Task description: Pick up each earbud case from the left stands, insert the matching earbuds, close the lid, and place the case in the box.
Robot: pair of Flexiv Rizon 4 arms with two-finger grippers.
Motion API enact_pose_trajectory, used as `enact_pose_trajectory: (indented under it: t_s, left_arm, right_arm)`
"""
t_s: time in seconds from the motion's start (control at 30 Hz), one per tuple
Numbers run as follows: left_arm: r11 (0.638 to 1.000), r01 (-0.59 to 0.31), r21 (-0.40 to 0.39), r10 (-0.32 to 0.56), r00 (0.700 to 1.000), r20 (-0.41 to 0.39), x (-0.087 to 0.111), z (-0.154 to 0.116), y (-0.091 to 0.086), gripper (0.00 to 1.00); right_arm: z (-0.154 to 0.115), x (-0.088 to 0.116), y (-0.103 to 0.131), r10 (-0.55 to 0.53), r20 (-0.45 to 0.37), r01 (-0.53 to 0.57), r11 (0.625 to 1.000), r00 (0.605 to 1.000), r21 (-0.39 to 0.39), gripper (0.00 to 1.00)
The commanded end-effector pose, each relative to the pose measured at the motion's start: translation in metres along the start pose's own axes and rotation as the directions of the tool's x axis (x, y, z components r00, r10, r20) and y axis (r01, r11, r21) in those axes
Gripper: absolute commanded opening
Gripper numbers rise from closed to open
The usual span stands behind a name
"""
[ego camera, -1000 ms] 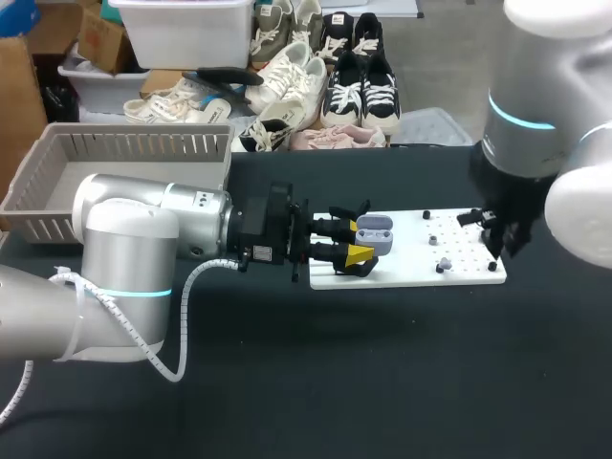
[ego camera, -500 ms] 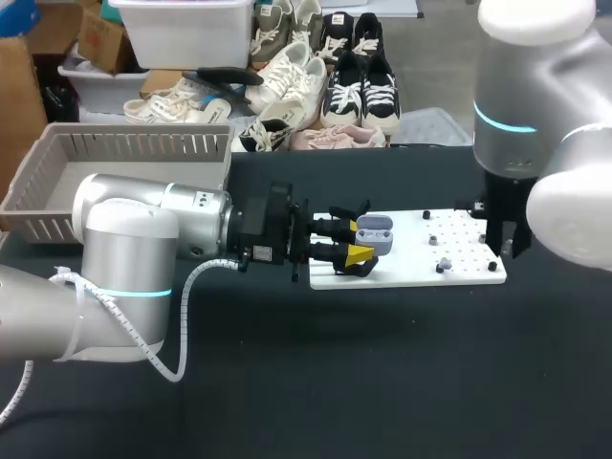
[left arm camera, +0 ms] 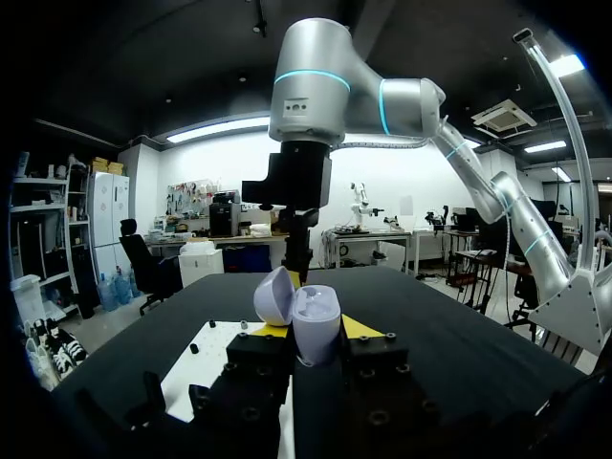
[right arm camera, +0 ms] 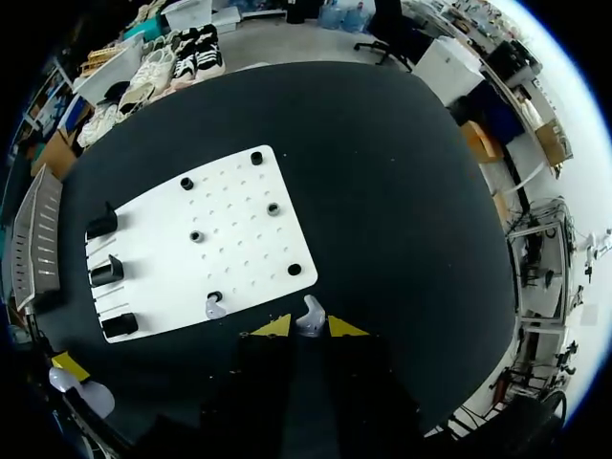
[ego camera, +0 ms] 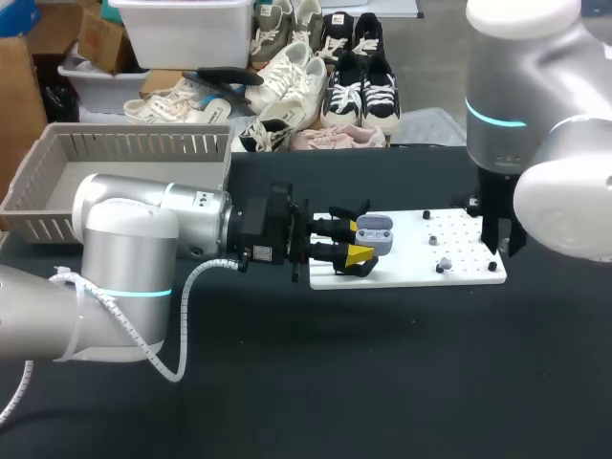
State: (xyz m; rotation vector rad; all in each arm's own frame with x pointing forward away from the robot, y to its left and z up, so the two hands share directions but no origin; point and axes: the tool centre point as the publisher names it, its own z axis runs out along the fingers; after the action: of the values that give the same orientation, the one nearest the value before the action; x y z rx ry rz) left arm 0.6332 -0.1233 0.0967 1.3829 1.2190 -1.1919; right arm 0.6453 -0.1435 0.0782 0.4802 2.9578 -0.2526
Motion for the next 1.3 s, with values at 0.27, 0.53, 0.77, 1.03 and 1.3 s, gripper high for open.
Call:
enact_pose_trajectory:
  t_s: [0.27, 0.53, 0.77, 1.03, 1.3]
  left_arm:
    - [1.0, -0.001, -0.001, 0.001, 1.0, 0.002, 0.001, 0.0, 0.0, 0.0]
    - [1.0, -0.001, -0.001, 0.001, 1.0, 0.002, 0.001, 0.0, 0.0, 0.0]
    - [1.0, -0.001, -0.001, 0.001, 1.0, 0.002, 0.001, 0.0, 0.0, 0.0]
    - [1.0, -0.001, -0.001, 0.001, 1.0, 0.002, 0.001, 0.0, 0.0, 0.0]
    - [1.0, -0.001, -0.001, 0.001, 1.0, 0.002, 0.001, 0.0, 0.0, 0.0]
  right_arm:
    - [0.004, 0.003, 0.008, 0.241, -0.037, -0.239, 0.97, 0.97, 0.052, 0.0]
    - [-0.004, 0.006, 0.015, 0.32, -0.066, -0.318, 0.948, 0.945, 0.03, 0.0]
    - [-0.004, 0.006, 0.015, 0.32, -0.066, -0.318, 0.948, 0.945, 0.03, 0.0]
    - [-0.004, 0.006, 0.015, 0.32, -0.066, -0.318, 0.948, 0.945, 0.03, 0.0]
    - [-0.046, 0.005, 0.017, 0.389, 0.009, -0.389, 0.921, 0.921, 0.002, 0.0]
